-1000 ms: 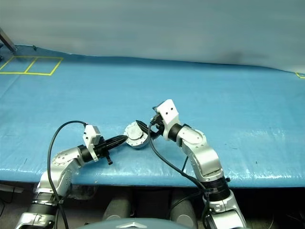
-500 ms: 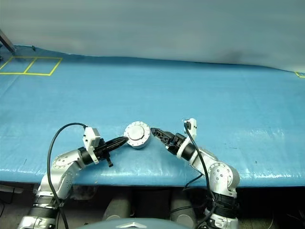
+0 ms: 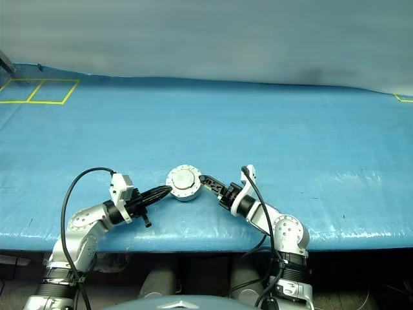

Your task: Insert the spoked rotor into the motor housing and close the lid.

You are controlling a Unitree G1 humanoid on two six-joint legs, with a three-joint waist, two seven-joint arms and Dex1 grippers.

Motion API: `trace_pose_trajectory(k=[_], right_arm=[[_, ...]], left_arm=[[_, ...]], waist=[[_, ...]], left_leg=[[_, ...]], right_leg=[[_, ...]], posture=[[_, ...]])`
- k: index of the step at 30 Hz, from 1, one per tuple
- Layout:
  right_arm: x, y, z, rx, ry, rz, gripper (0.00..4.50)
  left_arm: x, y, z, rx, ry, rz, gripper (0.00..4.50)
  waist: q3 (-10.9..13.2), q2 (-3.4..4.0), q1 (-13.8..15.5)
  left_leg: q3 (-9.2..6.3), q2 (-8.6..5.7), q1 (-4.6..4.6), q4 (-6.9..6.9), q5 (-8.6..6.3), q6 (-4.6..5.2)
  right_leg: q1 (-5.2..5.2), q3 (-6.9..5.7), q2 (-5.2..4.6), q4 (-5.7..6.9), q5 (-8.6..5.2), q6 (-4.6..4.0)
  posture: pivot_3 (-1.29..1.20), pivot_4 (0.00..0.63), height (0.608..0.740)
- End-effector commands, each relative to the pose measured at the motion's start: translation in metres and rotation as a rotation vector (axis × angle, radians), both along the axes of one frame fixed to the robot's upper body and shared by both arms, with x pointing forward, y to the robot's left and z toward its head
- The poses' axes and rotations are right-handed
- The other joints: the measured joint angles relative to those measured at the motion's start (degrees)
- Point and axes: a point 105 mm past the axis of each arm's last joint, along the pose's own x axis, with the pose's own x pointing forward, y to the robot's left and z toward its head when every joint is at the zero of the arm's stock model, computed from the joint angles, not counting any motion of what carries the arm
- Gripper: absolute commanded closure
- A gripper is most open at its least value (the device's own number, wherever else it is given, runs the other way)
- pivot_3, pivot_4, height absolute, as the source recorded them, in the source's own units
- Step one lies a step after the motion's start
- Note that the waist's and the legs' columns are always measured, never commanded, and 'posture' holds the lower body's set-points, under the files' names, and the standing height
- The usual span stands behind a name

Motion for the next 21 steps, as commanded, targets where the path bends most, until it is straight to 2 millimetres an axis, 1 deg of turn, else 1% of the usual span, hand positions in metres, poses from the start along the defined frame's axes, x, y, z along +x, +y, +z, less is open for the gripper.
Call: trace_pose_trajectory(k=[1,6,9,13,19,21], right_arm=[[0.002,0.016,0.006,0.052,-0.008,0.030,0.03],[0.006,0.022,0.007,0.064,-0.010,0.038,0.03],[0.004,0.024,0.002,0.042,0.001,0.053,0.03],[0.003,0.029,0.004,0.069,0.005,0.060,0.03],[0.007,0.028,0.007,0.098,0.005,0.044,0.03],[0.007,0.027,0.006,0.089,0.006,0.044,0.44]], left_arm=[[-0.002,-0.002,-0.003,0.005,0.012,-0.001,4.50],[-0.002,-0.001,-0.003,0.008,0.009,0.004,4.50],[-0.002,0.000,-0.004,0.011,0.010,0.007,4.50],[-0.002,0.000,-0.004,0.012,0.010,0.008,4.50],[-0.001,0.000,-0.004,0.013,0.007,0.008,4.50],[0.000,0.000,-0.004,0.014,0.006,0.010,4.50]], waist=[[0.0,0.00,-0.1],[0.0,0.00,-0.1],[0.0,0.01,-0.1],[0.0,0.00,-0.1],[0.0,0.01,-0.2],[0.0,0.01,-0.2]], left_leg=[[0.00,0.00,0.00,0.00,0.00,0.00],[-0.01,0.00,0.00,0.00,0.00,0.00],[-0.02,0.00,0.00,0.00,0.00,0.00],[-0.02,0.00,0.00,0.00,0.00,0.00],[-0.03,0.01,0.01,0.00,0.00,0.00],[-0.03,0.01,0.00,0.00,0.00,0.00]], right_leg=[[0.00,0.00,0.00,0.00,0.00,0.00],[0.00,-0.01,0.00,0.00,0.00,0.00],[0.00,-0.01,0.00,0.00,0.00,0.00],[-0.01,-0.02,0.00,0.00,0.00,0.00],[-0.01,-0.02,0.00,0.00,0.00,0.00],[-0.01,-0.03,0.00,0.00,0.00,0.00]], posture=[[0.00,0.150,0.740],[0.00,0.150,0.740],[0.00,0.150,0.740],[0.00,0.150,0.740],[0.00,0.150,0.740],[0.00,0.150,0.740]])
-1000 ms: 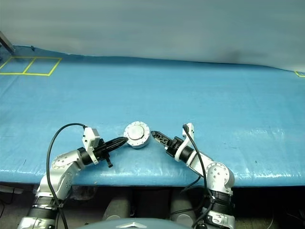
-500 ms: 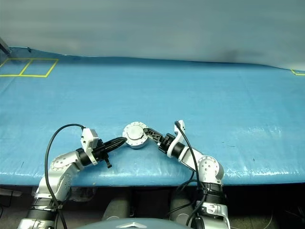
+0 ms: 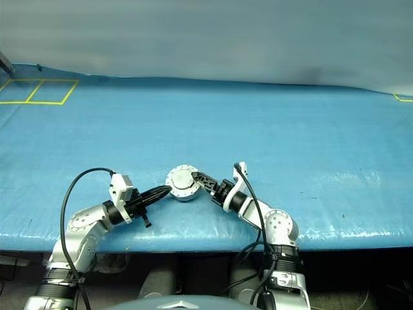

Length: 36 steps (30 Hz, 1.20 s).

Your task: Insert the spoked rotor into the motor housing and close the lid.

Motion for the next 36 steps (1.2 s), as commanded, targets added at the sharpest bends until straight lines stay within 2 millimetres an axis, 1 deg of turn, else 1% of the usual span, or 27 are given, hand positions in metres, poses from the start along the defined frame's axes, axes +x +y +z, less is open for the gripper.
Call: trace_pose_trajectory(k=[1,3,5,6,7,8,11,21,24,27,28,29,31,32,36], right_arm=[[-0.001,0.011,0.005,0.035,-0.002,0.025,0.67],[-0.002,0.011,0.004,0.024,-0.002,0.026,1.26],[-0.001,0.011,0.004,0.023,0.001,0.021,1.26],[-0.001,0.010,0.004,0.024,0.002,0.020,1.76],[-0.001,0.010,0.004,0.024,0.002,0.020,1.94],[-0.001,0.010,0.003,0.019,0.001,0.020,2.33],[-0.001,0.009,0.002,0.004,-0.001,0.023,3.19],[-0.001,0.007,-0.003,-0.039,0.001,0.021,3.24],[0.000,0.005,-0.001,-0.023,0.001,0.010,3.24],[0.003,0.001,0.003,0.018,0.006,-0.022,3.24],[0.003,-0.001,0.004,0.029,0.008,-0.032,3.24],[0.004,-0.003,0.005,0.038,0.009,-0.042,3.24],[0.004,-0.005,0.010,0.063,0.005,-0.056,3.24],[0.004,-0.006,0.013,0.078,0.001,-0.061,3.24],[0.004,-0.007,0.027,0.120,-0.033,-0.076,3.24]], left_arm=[[0.000,0.000,-0.005,0.010,0.018,0.005,4.50],[0.000,0.000,-0.005,0.010,0.017,0.006,4.50],[0.000,0.000,-0.005,0.010,0.017,0.006,4.50],[0.000,-0.001,-0.005,0.010,0.017,0.006,4.50],[0.000,-0.001,-0.005,0.010,0.017,0.006,4.50],[0.000,-0.001,-0.005,0.010,0.017,0.005,4.50],[0.000,-0.001,-0.005,0.011,0.018,0.006,4.50],[0.003,0.000,-0.003,-0.012,0.010,0.038,4.50],[0.009,0.003,0.008,-0.109,0.008,0.110,4.50],[0.020,0.010,0.031,-0.279,-0.044,0.234,4.50],[0.025,0.016,0.040,-0.323,-0.082,0.295,4.50],[0.029,0.021,0.045,-0.376,-0.072,0.344,4.50],[0.035,0.028,0.048,-0.424,-0.036,0.425,4.50],[0.035,0.028,0.048,-0.441,-0.011,0.432,4.50],[0.029,0.020,0.041,-0.468,0.117,0.376,4.50]], waist=[[0.0,0.01,0.0],[0.0,0.03,0.0],[0.0,0.03,0.1],[0.0,0.03,0.1],[0.0,0.04,0.1],[0.0,0.05,0.0],[0.0,0.05,0.0],[0.1,0.08,0.0],[0.1,0.10,0.0],[0.1,0.10,0.0],[0.1,0.07,0.1],[0.1,0.06,0.1],[0.1,0.05,0.1],[0.1,0.06,0.1],[0.1,0.07,0.1]], left_leg=[[0.00,0.00,-0.01,0.00,0.00,0.00],[0.01,-0.01,-0.04,0.00,0.00,0.00],[0.01,-0.01,-0.06,-0.02,0.00,0.00],[0.01,-0.01,-0.06,-0.02,0.00,0.00],[0.01,-0.01,-0.06,-0.02,0.00,0.00],[0.01,-0.01,-0.06,-0.02,0.00,0.00],[0.01,-0.01,-0.03,-0.02,0.00,0.00],[0.00,-0.01,-0.03,-0.02,0.00,0.00],[0.00,-0.01,-0.03,-0.01,0.00,0.00],[-0.01,-0.01,-0.08,-0.01,0.00,0.00],[-0.01,-0.01,-0.09,-0.01,0.00,0.00],[-0.03,-0.01,-0.14,-0.01,0.00,0.01],[-0.07,-0.01,-0.18,-0.02,0.01,0.02],[-0.11,-0.01,-0.20,-0.02,0.01,0.02],[-0.13,-0.05,-0.25,-0.02,0.01,0.02]], right_leg=[[0.00,0.00,0.00,0.00,0.00,0.00],[-0.01,0.00,-0.01,-0.02,0.00,0.00],[-0.01,0.00,-0.01,-0.02,0.00,0.00],[-0.01,0.00,-0.01,-0.02,0.00,0.00],[-0.01,0.00,-0.01,-0.02,0.00,0.00],[-0.01,0.00,-0.01,-0.02,0.00,0.00],[0.01,0.00,0.00,-0.03,0.00,0.00],[-0.01,-0.01,0.00,-0.02,0.00,0.00],[-0.02,-0.01,-0.01,-0.02,0.00,0.00],[-0.02,-0.01,-0.01,-0.03,0.00,0.00],[-0.02,-0.02,-0.01,-0.03,0.00,0.00],[-0.02,-0.04,0.00,-0.04,0.00,0.00],[-0.03,-0.06,0.04,-0.05,0.00,0.00],[-0.02,-0.06,0.09,-0.05,0.00,0.00],[0.01,-0.03,0.10,-0.11,0.00,0.01]], posture=[[0.00,0.150,0.740],[0.00,0.150,0.740],[0.00,0.150,0.740],[0.00,0.150,0.740],[0.00,0.150,0.740],[0.00,0.150,0.740],[0.00,0.150,0.740],[0.00,0.150,0.740],[0.00,0.150,0.740],[0.00,0.150,0.740],[0.00,0.150,0.740],[0.00,0.150,0.740],[0.00,0.150,0.740],[0.00,0.150,0.740],[0.00,0.150,0.740]])
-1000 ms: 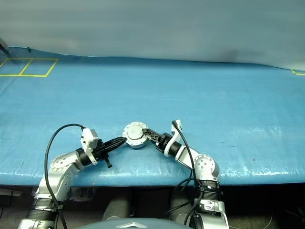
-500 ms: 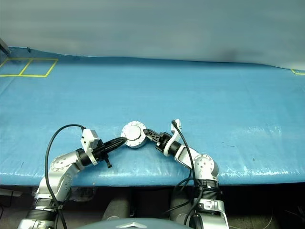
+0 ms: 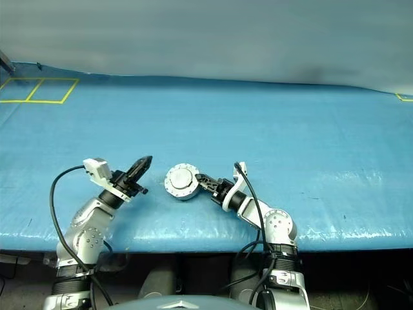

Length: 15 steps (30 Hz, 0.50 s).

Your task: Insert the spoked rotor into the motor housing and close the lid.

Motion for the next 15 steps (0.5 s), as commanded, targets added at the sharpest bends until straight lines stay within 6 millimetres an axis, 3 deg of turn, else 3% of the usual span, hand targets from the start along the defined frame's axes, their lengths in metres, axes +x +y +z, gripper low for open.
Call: trace_pose_trajectory(k=[1,6,7,9,15], right_arm=[[0.001,0.002,0.030,0.094,-0.088,-0.023,3.24],[0.005,0.001,0.056,0.137,-0.168,-0.040,3.24],[0.005,0.001,0.059,0.141,-0.176,-0.041,3.24],[0.006,0.001,0.068,0.155,-0.201,-0.045,3.24],[0.011,-0.002,0.092,0.212,-0.263,-0.058,3.24]], left_arm=[[-0.007,-0.008,0.002,-0.056,0.046,-0.073,4.50],[-0.018,-0.012,0.009,-0.220,0.020,-0.187,4.50],[-0.019,-0.012,0.009,-0.233,0.024,-0.187,4.32],[-0.021,-0.016,0.009,-0.261,0.038,-0.214,3.90],[-0.029,-0.027,0.008,-0.355,0.068,-0.295,1.94]], waist=[[0.0,-0.02,-0.1],[0.1,-0.01,-0.2],[0.1,0.00,-0.2],[0.1,0.00,-0.2],[0.1,0.01,-0.2]], left_leg=[[0.00,-0.01,-0.03,0.00,0.00,0.00],[-0.04,0.02,-0.17,0.00,0.00,0.00],[-0.07,0.02,-0.18,-0.01,0.00,0.00],[-0.09,0.05,-0.17,-0.02,0.00,0.01],[-0.10,0.06,-0.18,0.00,0.00,0.01]], right_leg=[[-0.01,0.00,0.00,-0.05,0.00,0.01],[-0.13,-0.01,0.05,-0.08,0.01,0.02],[-0.14,-0.01,0.07,-0.08,0.01,0.01],[-0.14,-0.01,0.12,-0.08,0.01,0.01],[-0.12,-0.01,0.14,-0.10,0.01,0.01]], posture=[[0.00,0.150,0.740],[0.00,0.150,0.740],[0.00,0.150,0.740],[0.00,0.150,0.740],[0.00,0.150,0.740]])
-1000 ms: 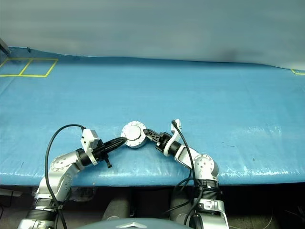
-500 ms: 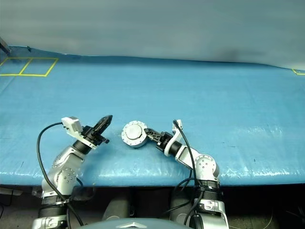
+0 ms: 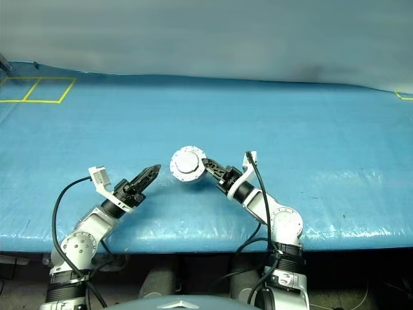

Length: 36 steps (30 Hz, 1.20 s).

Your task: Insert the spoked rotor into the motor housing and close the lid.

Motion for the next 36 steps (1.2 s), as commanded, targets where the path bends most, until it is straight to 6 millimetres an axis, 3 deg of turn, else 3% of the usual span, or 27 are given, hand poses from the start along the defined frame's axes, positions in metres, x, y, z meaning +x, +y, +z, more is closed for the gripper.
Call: trace_pose_trajectory(k=[1,6,14,22,31,34,36], right_arm=[[0.002,0.001,0.048,0.131,-0.148,-0.003,3.24],[0.003,0.000,0.062,0.166,-0.178,0.005,3.24],[-0.005,0.008,0.066,0.160,-0.190,0.047,3.24],[-0.016,0.020,0.061,0.128,-0.186,0.098,3.24],[-0.023,0.025,0.057,0.106,-0.192,0.117,3.24],[-0.023,0.024,0.057,0.101,-0.194,0.109,3.24],[-0.023,0.023,0.056,0.099,-0.193,0.103,3.24]], left_arm=[[-0.008,-0.009,0.013,-0.081,-0.040,-0.073,1.58],[-0.006,-0.012,0.011,-0.156,0.013,-0.069,0.02],[-0.010,-0.024,0.021,-0.398,0.072,-0.151,0.02],[0.000,-0.029,0.030,-0.571,0.076,-0.147,0.02],[0.001,-0.042,0.028,-0.497,0.043,-0.163,0.02],[0.000,-0.041,0.027,-0.519,0.023,-0.154,0.60],[-0.001,-0.042,0.022,-0.499,0.031,-0.146,1.29]], waist=[[0.0,0.00,0.0],[0.0,0.01,0.0],[0.0,0.01,0.0],[0.0,0.00,0.1],[0.0,-0.01,0.1],[0.0,-0.01,0.1],[0.0,-0.01,0.1]], left_leg=[[0.00,0.00,0.00,0.00,0.00,0.00],[-0.02,0.00,-0.02,0.00,0.00,0.00],[-0.06,-0.01,-0.05,0.01,0.00,0.01],[-0.08,-0.02,-0.05,0.06,0.00,0.01],[-0.12,-0.04,-0.06,0.11,0.00,0.01],[-0.12,-0.05,-0.07,0.10,0.00,0.01],[-0.12,-0.05,-0.07,0.10,0.00,0.01]], right_leg=[[0.00,0.00,0.00,0.00,0.00,0.00],[0.00,0.00,0.00,0.00,0.00,-0.01],[0.00,0.00,0.03,-0.01,0.01,0.00],[0.04,0.01,0.04,-0.01,0.01,-0.01],[0.05,0.01,0.04,-0.01,0.01,-0.01],[0.06,0.01,0.04,-0.02,0.02,-0.01],[0.05,0.01,0.04,-0.02,0.02,-0.01]], posture=[[0.00,0.150,0.740],[0.00,0.150,0.740],[0.00,0.150,0.740],[0.00,0.150,0.740],[0.00,0.150,0.740],[0.00,0.150,0.740],[0.00,0.150,0.740]])
